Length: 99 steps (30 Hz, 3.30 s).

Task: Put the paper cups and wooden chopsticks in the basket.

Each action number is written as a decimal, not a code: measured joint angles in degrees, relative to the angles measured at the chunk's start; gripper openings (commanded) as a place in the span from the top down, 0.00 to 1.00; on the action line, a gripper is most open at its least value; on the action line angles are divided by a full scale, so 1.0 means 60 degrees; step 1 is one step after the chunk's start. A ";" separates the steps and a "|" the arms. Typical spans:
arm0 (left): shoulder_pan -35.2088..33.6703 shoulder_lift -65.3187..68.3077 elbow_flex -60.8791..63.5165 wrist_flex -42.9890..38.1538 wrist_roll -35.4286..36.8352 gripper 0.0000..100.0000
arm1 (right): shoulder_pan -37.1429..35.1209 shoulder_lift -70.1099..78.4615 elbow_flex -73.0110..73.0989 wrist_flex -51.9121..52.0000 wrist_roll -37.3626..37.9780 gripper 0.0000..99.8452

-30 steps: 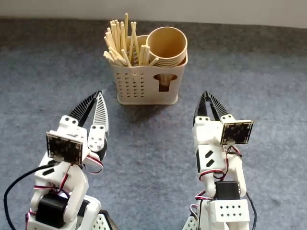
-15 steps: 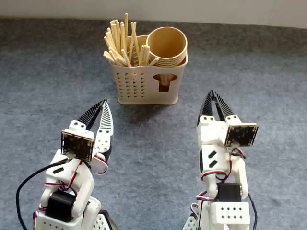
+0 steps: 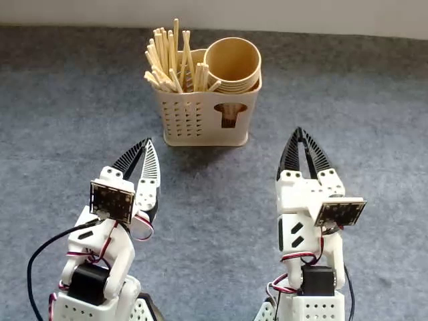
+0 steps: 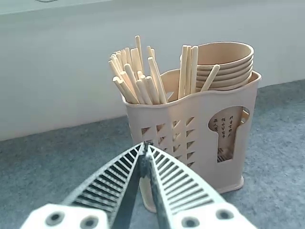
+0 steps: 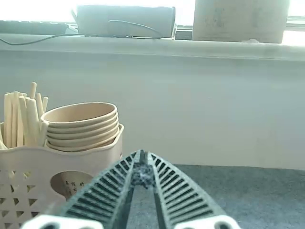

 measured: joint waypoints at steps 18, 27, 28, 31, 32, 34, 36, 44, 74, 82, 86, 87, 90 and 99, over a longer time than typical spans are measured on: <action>0.0000 0.0000 0.0000 -0.0029 0.0000 0.99 | -0.0015 -0.0029 -0.0249 -0.0381 0.0000 0.99; -0.0527 0.0015 0.1436 -0.0029 0.0000 0.99 | -0.0015 -0.0015 0.0659 -0.0293 0.0000 0.99; -0.0733 0.0015 0.1641 -0.0029 0.0000 0.99 | 0.0000 -0.0015 0.0659 0.0015 0.0000 0.99; -0.1289 0.0044 0.2139 -0.0029 0.0000 0.99 | 0.0161 -0.0015 0.0659 0.0982 0.0000 0.99; -0.1348 -0.0015 0.2139 -0.0029 0.0000 0.99 | 0.0161 -0.0015 0.0659 0.1319 0.0000 0.99; -0.1407 0.0029 0.2168 0.0073 0.0000 0.99 | 0.0132 -0.0015 0.0659 0.2095 0.0000 0.99; -0.1392 0.0029 0.2168 0.0425 0.0000 0.99 | 0.0161 -0.0015 0.0659 0.3004 0.0000 0.99; -0.1392 0.0029 0.2168 0.3326 0.0000 0.99 | 0.0176 -0.0015 0.0659 0.7106 0.0000 0.99; -0.3590 0.0029 0.2183 0.6725 0.0000 0.99 | 0.0176 -0.0015 0.0674 1.0300 0.0000 0.99; -0.3590 0.0029 0.2183 0.6725 0.0000 0.99 | 0.0176 -0.0015 0.0674 1.0300 0.0000 0.99; -0.3590 0.0029 0.2183 0.6725 0.0000 0.99 | 0.0176 -0.0015 0.0674 1.0300 0.0000 0.99; -0.3590 0.0029 0.2183 0.6725 0.0000 0.99 | 0.0176 -0.0015 0.0674 1.0300 0.0000 0.99; -0.3590 0.0029 0.2183 0.6725 0.0000 0.99 | 0.0176 -0.0015 0.0674 1.0300 0.0000 0.99; -0.3590 0.0029 0.2183 0.6725 0.0000 0.99 | 0.0176 -0.0015 0.0674 1.0300 0.0000 0.99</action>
